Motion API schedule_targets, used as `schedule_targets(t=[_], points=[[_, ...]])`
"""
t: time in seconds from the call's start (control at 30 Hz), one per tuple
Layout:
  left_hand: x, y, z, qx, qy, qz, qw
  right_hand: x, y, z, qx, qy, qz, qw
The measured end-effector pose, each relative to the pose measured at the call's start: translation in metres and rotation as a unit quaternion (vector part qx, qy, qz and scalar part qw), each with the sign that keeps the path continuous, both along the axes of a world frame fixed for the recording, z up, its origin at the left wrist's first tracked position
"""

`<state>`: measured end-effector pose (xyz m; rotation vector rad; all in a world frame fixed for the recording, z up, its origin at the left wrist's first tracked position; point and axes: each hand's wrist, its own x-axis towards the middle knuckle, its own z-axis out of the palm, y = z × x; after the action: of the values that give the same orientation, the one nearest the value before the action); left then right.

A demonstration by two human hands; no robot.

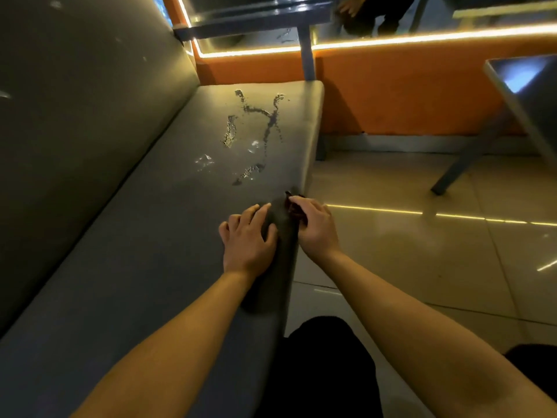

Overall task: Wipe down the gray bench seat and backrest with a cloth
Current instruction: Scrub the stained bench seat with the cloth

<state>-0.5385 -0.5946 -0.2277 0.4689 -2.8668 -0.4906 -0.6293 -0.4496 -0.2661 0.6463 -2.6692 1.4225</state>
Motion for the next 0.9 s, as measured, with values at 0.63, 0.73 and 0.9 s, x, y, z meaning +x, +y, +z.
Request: schedule_targets(t=[0.63, 0.73, 0.9], points=[[-0.049, 0.038, -0.012, -0.061, -0.032, 0.046, 0.997, -0.042, 0.010, 0.007, -0.331, -0.292, -0.100, 0.892], [-0.048, 0.037, -0.014, -0.065, -0.021, 0.044, 0.997, -0.072, -0.006, 0.011, -0.404, -0.385, -0.085, 0.826], [-0.050, 0.036, -0.018, -0.073, -0.018, 0.053, 0.996, -0.048, -0.009, 0.009, -0.420, -0.429, -0.060, 0.797]])
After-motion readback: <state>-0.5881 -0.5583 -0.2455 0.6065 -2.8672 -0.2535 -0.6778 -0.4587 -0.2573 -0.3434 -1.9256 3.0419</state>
